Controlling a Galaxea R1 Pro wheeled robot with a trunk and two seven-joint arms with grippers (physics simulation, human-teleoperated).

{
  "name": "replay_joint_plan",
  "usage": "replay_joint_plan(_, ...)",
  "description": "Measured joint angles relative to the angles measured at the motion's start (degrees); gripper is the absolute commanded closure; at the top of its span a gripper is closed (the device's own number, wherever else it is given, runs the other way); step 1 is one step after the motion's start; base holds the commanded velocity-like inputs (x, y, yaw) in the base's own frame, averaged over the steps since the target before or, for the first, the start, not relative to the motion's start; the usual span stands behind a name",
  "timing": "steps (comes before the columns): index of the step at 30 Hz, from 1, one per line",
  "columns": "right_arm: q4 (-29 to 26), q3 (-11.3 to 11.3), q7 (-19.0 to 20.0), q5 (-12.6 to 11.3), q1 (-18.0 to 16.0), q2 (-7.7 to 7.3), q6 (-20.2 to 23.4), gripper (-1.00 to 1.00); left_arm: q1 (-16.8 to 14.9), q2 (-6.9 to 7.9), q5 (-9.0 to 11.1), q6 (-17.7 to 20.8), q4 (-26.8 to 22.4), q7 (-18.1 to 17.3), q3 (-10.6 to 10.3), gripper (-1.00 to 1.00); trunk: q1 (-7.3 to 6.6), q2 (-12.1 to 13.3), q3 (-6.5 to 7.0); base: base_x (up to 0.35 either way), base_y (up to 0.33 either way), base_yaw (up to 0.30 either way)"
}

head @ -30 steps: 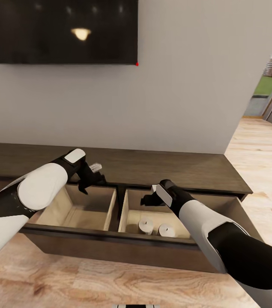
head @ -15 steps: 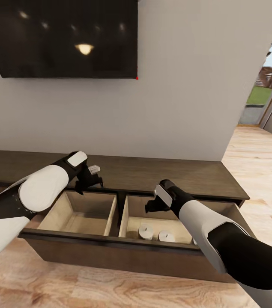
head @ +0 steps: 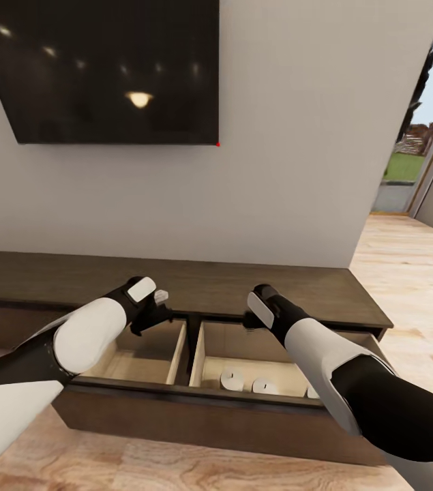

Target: Place each of the two pumpkins and all three candles from the living room inside a cabinet in the living room (use any cabinet), then make sure every cabinet is closed, and position the cauldron so it is next to a table in the living room.

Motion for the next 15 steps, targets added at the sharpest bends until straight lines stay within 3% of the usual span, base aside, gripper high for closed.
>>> replay_joint_plan(3, 0.44, -0.02, -0.48, -0.13, 0.08, 0.0, -3.74, -1.0, 0.94, -0.5, -0.4, -2.33, 0.0, -1.72, -0.01, -1.0, -0.08, 0.04, 0.67, 0.0, 0.0, 0.0)
replay_joint_plan(10, 0.54, -0.08, -0.57, -0.22, 0.18, 0.0, -5.6, -1.0, 1.08, -0.53, -3.9, -2.79, 0.0, -1.96, -0.03, -1.0, -0.26, 0.13, 2.22, 0.0, 0.0, 0.0)
replay_joint_plan(15, 0.61, -0.17, -0.4, -0.93, 0.29, 0.0, -9.27, -1.0, 1.1, -0.58, -4.66, -2.93, 0.0, -1.98, -0.02, -1.0, -0.39, 0.2, 3.33, 0.0, 0.0, 0.0)
